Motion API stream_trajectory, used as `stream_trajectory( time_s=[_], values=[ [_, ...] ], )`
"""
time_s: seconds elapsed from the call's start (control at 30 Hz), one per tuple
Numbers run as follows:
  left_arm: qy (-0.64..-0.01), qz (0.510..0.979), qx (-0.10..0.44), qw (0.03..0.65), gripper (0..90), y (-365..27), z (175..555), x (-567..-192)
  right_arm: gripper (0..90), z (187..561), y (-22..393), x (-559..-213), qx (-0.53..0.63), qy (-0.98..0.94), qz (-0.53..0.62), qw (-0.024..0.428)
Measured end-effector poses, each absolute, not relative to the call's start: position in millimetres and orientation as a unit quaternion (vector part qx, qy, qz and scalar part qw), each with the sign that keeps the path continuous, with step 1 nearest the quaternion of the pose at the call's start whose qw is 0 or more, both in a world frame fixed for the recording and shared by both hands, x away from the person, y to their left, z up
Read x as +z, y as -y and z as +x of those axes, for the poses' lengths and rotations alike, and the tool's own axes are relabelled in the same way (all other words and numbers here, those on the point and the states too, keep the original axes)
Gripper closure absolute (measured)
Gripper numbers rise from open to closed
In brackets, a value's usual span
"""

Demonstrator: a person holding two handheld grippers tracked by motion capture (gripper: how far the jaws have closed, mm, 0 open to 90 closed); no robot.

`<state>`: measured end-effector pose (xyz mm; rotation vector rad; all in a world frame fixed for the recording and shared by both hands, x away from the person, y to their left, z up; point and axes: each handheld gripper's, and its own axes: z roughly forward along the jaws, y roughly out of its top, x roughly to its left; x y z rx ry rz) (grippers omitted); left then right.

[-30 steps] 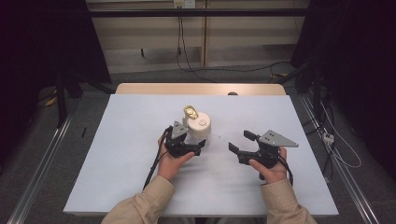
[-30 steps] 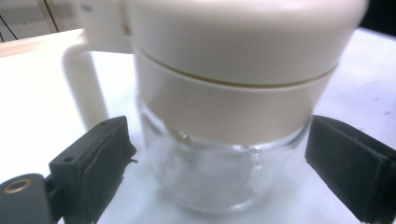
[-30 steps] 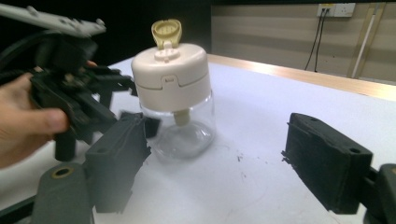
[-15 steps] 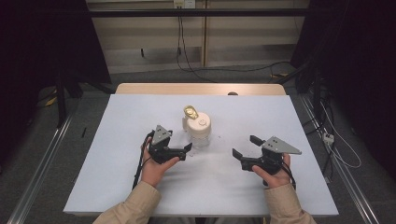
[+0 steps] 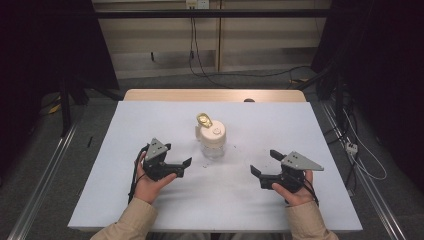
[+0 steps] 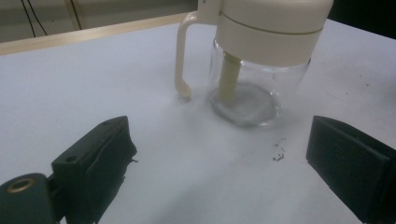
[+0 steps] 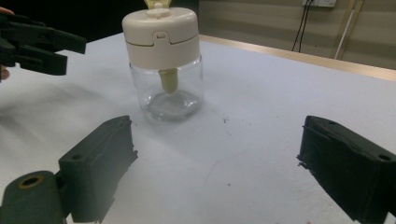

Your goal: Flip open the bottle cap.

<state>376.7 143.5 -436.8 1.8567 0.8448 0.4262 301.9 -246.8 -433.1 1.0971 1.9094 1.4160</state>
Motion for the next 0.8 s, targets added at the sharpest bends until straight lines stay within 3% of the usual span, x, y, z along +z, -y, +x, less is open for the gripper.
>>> stream_trajectory(
  time_s=[0.8],
  values=[
    [-0.346,0.768,0.163,0.513,6.5,-177.4,363.5,-436.7,9.0,289.8,264.0,-441.0,0.508,-0.709,0.417,0.255]
  ],
)
